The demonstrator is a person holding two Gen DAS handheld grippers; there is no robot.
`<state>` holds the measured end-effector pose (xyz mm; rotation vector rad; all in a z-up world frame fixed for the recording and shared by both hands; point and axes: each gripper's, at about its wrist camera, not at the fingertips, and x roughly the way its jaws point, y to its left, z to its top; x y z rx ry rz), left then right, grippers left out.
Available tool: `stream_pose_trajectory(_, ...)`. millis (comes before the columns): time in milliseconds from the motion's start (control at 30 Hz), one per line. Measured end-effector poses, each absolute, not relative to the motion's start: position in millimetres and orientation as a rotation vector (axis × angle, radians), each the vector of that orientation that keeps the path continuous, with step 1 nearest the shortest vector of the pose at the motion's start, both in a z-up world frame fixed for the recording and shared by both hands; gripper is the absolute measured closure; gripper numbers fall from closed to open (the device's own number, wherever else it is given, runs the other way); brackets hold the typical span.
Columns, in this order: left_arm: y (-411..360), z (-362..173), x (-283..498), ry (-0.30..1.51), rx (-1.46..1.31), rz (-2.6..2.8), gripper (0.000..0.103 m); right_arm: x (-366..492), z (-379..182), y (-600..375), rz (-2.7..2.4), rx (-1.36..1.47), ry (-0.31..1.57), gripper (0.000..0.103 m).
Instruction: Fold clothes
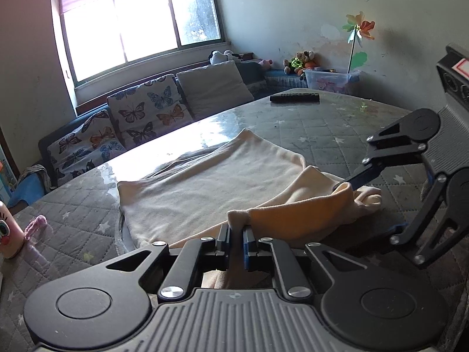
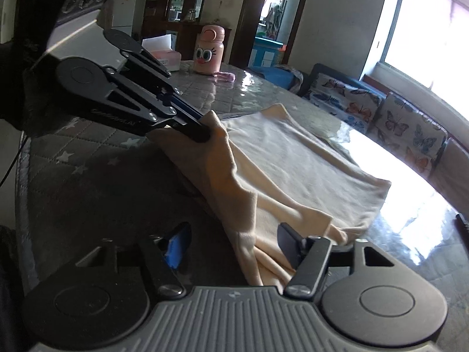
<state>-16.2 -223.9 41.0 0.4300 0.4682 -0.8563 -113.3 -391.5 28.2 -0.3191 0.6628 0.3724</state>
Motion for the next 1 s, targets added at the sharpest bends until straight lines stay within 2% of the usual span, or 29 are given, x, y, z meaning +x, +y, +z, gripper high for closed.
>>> stream_pose_trajectory(100, -222.3, 39.6, -18.4, 0.476, 0.436, -0.864, 0.093, -105.1, 27.9, -392.7, 0.37, -0.288, 0.675, 0.059)
stream_pose_trajectory(200, -220.0, 38.4, -21.4, 0.479, 0.448, -0.87, 0.09, -96.9, 27.7, -394.0, 0.368, -0.258, 0.687, 0.079)
stream_pose_trajectory(300, -214.5, 37.3, -27.5, 0.475, 0.459, -0.875, 0.085, -88.7, 27.4, -395.2, 0.366, -0.227, 0.699, 0.085)
stream_pose_trajectory(367, -210.2, 35.9, -31.5, 0.477, 0.467, -0.874, 0.07, -83.2, 27.2, -396.0, 0.364, -0.206, 0.707, 0.086)
stream_pose_trajectory(433, -206.2, 32.9, -35.6, 0.474, 0.488, -0.863, 0.062, -81.4, 29.6, -397.7, 0.36, -0.19, 0.703, 0.086)
stream_pose_trajectory(600, -198.4, 21.5, -42.5, 0.472, 0.56, -0.83, 0.062, -76.4, 34.4, -400.7, 0.351, -0.153, 0.697, 0.087)
stream_pose_trajectory(733, -197.8, 13.2, -41.5, 0.452, 0.617, -0.805, 0.062, -74.9, 39.1, -401.2, 0.344, -0.143, 0.679, 0.087)
stream_pose_trajectory(867, -196.4, 11.9, -35.5, 0.446, 0.622, -0.798, 0.086, -75.7, 39.2, -401.1, 0.333, -0.133, 0.669, 0.09)
stream_pose_trajectory(1000, -191.5, 23.0, -38.6, 0.419, 0.596, -0.803, 0.094, -79.8, 40.5, -398.5, 0.326, -0.134, 0.658, 0.092)
